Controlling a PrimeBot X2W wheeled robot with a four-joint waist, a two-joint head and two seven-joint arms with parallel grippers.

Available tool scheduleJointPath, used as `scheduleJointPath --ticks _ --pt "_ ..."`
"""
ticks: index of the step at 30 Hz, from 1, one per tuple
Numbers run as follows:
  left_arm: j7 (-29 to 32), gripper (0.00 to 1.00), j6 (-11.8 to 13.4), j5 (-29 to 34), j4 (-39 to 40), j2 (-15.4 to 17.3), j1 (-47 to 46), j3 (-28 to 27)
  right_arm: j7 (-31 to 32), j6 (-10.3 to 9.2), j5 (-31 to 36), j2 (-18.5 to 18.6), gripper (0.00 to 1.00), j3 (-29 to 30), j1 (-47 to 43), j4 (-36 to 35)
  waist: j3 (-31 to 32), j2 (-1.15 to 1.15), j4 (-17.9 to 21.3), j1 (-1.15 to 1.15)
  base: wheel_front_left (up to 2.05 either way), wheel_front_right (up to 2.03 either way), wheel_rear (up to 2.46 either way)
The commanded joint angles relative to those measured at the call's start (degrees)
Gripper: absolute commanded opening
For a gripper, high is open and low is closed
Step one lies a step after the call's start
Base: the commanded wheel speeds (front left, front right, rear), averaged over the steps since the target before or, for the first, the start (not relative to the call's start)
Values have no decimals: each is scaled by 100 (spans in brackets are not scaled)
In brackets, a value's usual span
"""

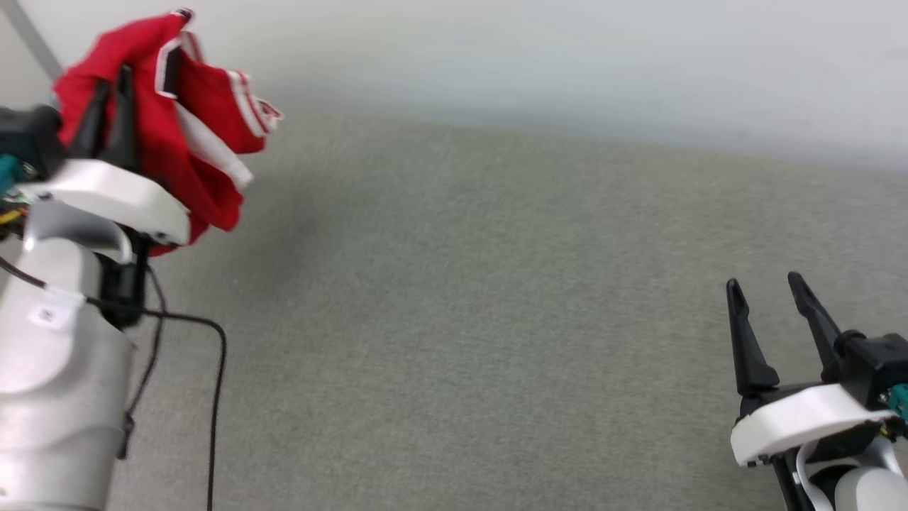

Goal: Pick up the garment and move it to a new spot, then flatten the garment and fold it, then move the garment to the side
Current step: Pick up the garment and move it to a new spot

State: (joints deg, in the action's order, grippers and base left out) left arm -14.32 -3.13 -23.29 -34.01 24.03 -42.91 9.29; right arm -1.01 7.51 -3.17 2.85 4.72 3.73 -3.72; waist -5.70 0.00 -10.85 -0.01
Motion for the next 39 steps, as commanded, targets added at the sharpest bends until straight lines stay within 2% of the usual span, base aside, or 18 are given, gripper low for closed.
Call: scheduleJointPath --ticks 1,11,17,23,28,33,34,35,36,39 --pt "-35 0 46 11 209 -92 198 42 -53 -4 -76 6 100 -3 -123 -4 290 0 271 1 0 0 0" --pt "420 0 237 -139 1555 -719 1270 517 12 -4 -169 5 100 43 -419 -94 580 0 1077 1 0 0 0" --pt "571 0 152 -207 2062 -1175 1659 974 36 -3 -237 5 100 75 -469 -162 446 0 1439 1 0 0 0" --pt "856 0 -101 -258 2146 -1651 2088 1771 -24 -3 -320 5 100 41 -340 -191 46 0 1748 1 0 0 0" --pt "1149 0 -244 -186 1896 -1778 2438 2431 -127 -3 -350 5 100 55 -204 -114 -310 0 1780 1 0 0 0" --pt "1353 0 -366 -160 1674 -1699 2626 3012 -211 -3 -371 5 100 21 -96 -18 -480 0 1676 1 0 0 0" --pt "1353 9 -383 -185 1662 -1690 2656 3076 -218 -3 -359 5 100 15 -72 5 -492 0 1650 1 0 0 0" --pt "1312 43 -384 -178 1659 -1679 2650 3141 -233 -3 -354 5 100 13 -54 32 -490 0 1617 1 0 0 0" --pt "1249 100 -393 -149 1680 -1671 2622 3191 -244 -3 -349 5 100 17 -40 51 -475 0 1584 1 0 0 0" --pt "983 100 -395 -94 1794 -1690 2504 3201 -241 -4 -317 6 100 29 -32 80 -396 0 1473 1 0 0 0"
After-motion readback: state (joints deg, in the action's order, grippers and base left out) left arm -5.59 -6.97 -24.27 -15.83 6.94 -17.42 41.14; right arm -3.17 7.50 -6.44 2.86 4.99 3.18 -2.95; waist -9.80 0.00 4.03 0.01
